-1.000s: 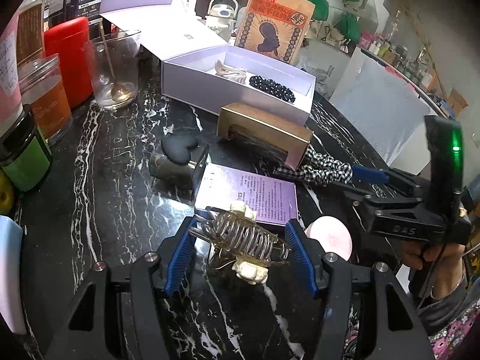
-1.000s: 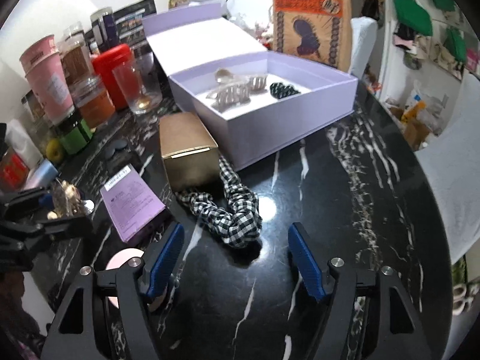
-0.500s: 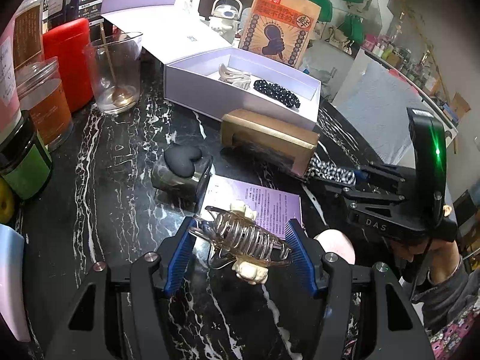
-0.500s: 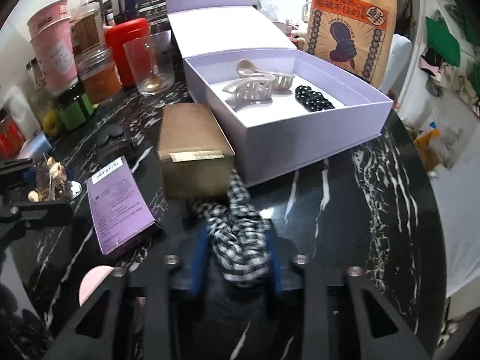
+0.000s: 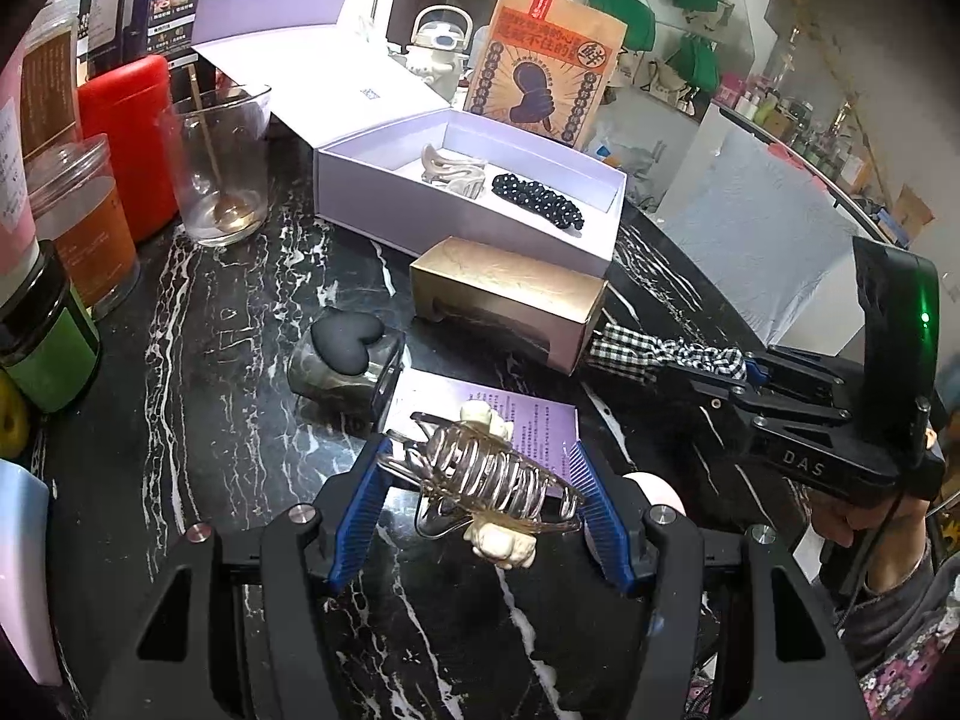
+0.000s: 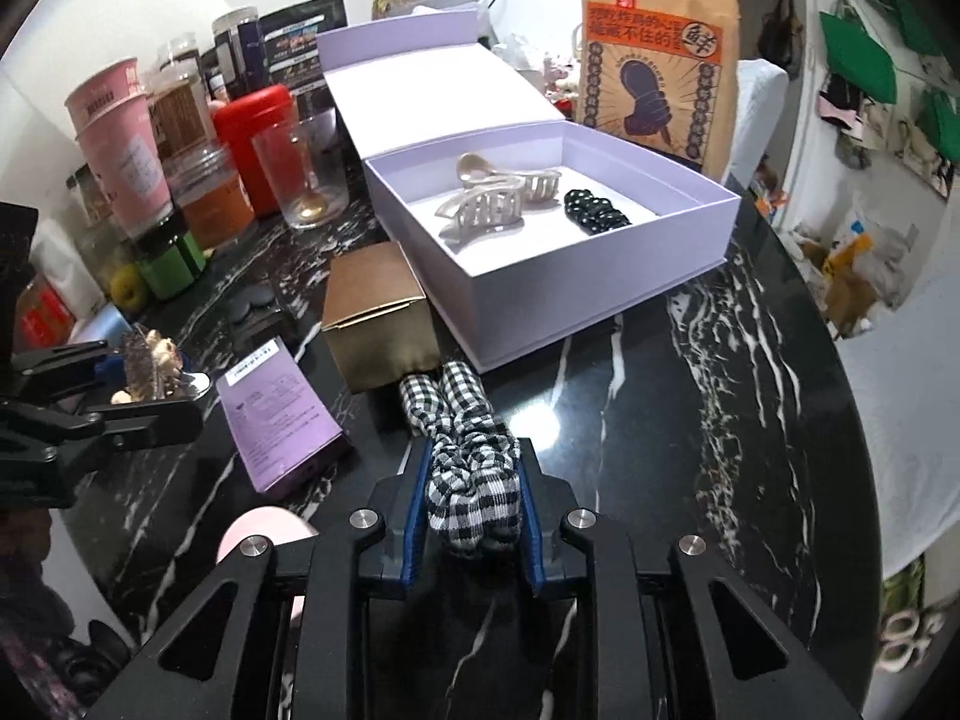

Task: Organize rigid objects
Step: 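Carry the gingham scrunchie and gold spiral clip over the lavender box with both tools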

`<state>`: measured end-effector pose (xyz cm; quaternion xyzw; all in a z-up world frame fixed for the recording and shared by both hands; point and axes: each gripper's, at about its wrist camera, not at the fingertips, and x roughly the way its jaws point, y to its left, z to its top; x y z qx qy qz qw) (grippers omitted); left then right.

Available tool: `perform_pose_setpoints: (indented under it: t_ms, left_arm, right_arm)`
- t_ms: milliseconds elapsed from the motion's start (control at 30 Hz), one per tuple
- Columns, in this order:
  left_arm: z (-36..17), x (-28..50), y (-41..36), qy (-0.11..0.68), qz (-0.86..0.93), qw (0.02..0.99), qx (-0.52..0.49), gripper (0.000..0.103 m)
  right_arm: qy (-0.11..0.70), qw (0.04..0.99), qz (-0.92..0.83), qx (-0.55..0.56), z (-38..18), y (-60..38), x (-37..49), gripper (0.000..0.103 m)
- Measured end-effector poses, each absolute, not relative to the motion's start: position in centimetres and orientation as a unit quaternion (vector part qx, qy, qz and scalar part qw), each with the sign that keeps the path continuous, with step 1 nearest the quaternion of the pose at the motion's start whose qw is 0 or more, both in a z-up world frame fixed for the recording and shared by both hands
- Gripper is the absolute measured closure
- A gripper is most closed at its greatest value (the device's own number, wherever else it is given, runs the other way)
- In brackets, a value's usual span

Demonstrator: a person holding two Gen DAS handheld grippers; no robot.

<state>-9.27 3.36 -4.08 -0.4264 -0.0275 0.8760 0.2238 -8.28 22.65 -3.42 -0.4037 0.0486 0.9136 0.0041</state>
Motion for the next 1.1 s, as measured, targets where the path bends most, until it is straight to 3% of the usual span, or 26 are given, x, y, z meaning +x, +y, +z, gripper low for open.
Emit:
perform_pose_setpoints:
  t_ms: [1100]
  left_arm:
    - [2.7, -9.9, 6.2, 0.016, 0.903, 0.241, -0.355, 0.042]
  right_arm:
    - [0.08, 0.022, 0.94, -0.33, 2.8, 23.5, -4.4, 0.078]
